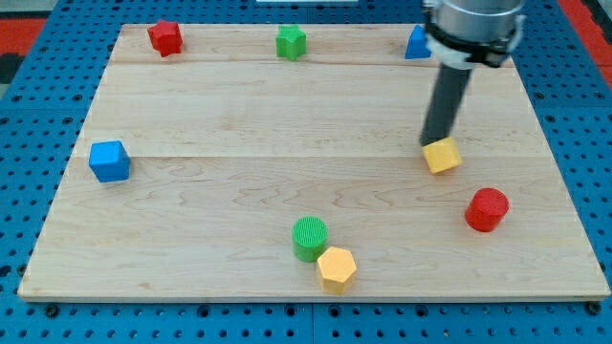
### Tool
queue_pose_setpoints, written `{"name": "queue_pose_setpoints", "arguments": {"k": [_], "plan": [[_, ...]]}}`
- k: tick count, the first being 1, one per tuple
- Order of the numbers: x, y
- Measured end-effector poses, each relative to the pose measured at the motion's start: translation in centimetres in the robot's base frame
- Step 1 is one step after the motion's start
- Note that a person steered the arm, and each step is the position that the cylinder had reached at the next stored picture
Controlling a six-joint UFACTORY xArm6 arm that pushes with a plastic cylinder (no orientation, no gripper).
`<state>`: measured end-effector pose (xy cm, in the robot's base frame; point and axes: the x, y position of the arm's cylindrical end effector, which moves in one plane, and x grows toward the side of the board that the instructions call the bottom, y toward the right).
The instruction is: Push the heart parallel to the red circle
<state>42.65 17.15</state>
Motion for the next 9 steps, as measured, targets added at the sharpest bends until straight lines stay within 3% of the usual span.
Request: {"name": "queue_pose_setpoints", "arguments": {"k": [1,3,9], "plan": [[-1.4,5.3],[-3.3,8.1],[-2.6,9.8]]}}
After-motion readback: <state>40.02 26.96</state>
